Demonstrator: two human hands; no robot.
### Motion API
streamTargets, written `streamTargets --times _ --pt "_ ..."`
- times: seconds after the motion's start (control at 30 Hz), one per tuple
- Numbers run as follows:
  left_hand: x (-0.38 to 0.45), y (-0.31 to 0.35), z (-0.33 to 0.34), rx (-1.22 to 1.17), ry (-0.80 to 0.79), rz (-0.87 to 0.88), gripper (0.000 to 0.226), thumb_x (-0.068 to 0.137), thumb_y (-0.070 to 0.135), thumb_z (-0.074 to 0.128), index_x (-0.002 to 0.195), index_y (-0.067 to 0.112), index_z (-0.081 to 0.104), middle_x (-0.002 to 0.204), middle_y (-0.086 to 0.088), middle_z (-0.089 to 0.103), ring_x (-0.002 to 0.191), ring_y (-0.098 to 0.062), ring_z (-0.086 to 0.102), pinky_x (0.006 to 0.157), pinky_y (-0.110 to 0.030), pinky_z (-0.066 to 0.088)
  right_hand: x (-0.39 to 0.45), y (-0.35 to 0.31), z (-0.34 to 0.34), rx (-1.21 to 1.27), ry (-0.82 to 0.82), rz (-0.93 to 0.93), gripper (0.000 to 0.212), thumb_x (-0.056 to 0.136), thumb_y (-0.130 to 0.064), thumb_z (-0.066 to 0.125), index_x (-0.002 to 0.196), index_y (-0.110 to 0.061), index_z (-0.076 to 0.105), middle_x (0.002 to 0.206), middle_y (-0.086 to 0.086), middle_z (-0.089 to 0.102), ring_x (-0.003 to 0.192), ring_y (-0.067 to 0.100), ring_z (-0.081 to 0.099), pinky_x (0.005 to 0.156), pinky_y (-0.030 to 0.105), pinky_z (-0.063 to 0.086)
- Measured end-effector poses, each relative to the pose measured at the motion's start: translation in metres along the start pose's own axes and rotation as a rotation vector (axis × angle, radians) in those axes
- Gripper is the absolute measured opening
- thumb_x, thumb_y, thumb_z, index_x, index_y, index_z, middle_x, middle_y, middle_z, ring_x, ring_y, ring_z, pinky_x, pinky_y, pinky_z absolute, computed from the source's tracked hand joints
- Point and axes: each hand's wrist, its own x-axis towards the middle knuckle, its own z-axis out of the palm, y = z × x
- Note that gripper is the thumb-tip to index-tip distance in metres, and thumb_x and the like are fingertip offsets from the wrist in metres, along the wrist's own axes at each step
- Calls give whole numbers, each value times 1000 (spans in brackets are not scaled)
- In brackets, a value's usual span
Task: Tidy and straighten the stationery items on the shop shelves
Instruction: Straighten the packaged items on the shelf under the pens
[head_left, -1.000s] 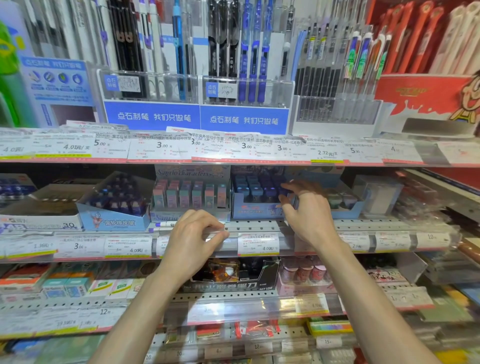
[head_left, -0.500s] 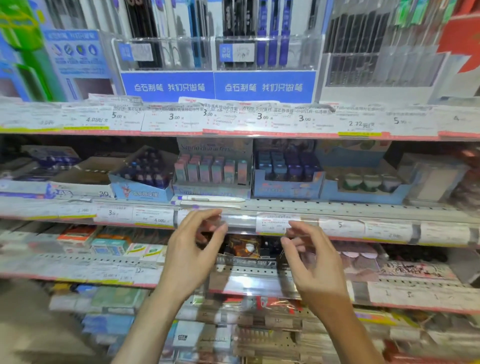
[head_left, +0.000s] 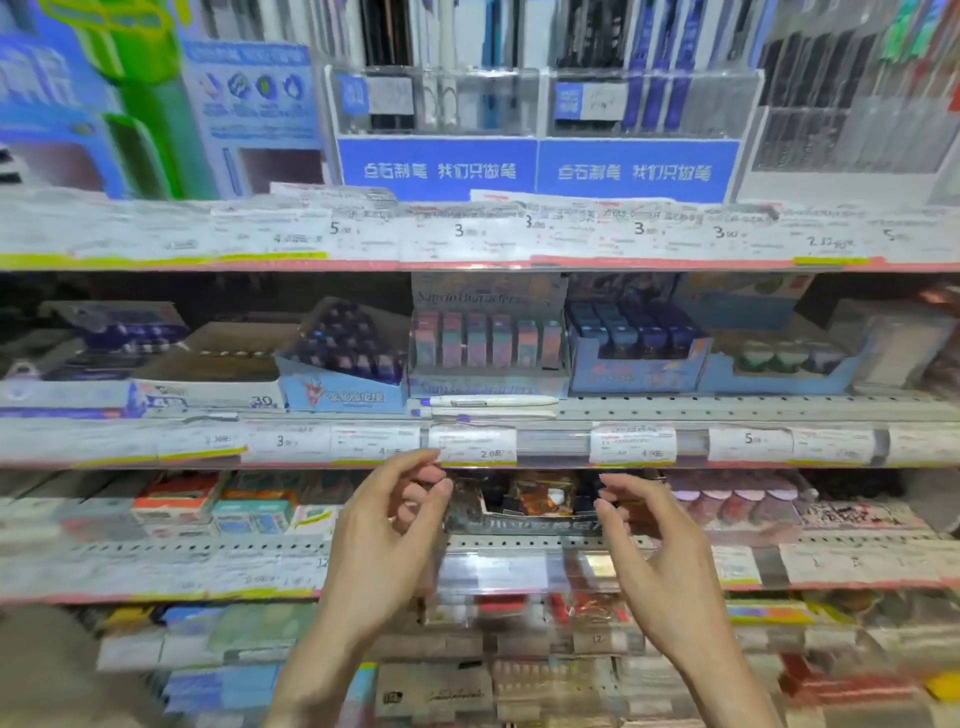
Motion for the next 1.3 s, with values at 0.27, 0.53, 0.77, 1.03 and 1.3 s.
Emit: streamTargets --times 0.27,0.53,0.77,1.03,1.3 --pt "33 -10 -62 -102 -94 -18 20 90 20 67 104 35 66 94 15 66 78 -8 59 67 -20 49 -4 -50 43 -25 110 -28 16 94 -21 63 106 -30 67 106 -20 66 104 -2 59 87 6 39" --pt "47 5 -80 89 -115 155 24 92 35 64 114 41 61 100 21 64 94 -5 61 75 -17 50 22 -84 42 -66 125 -144 15 95 -22 63 108 -28 66 105 -18 66 100 6 63 83 18 47" --pt "71 22 -54 491 -150 461 31 91 40 64 119 27 61 108 15 58 105 -7 54 88 -27 45 87 -90 19 -360 -150 -274 16 91 -33 67 107 -29 66 103 -16 60 99 2 51 86 22 40" --pt "89 36 -26 844 -291 449 34 94 49 51 118 27 59 113 12 55 112 -13 43 85 -33 46 125 -87 15 -500 -509 -235 17 86 -36 69 101 -29 67 104 -11 68 98 10 63 88 33 51" --pt "97 45 -21 993 -367 484 31 97 47 44 110 25 62 106 7 56 104 -14 48 70 -27 35 139 -91 21 -573 -718 -202 24 90 -35 65 111 -24 65 94 -9 64 84 10 58 75 27 47"
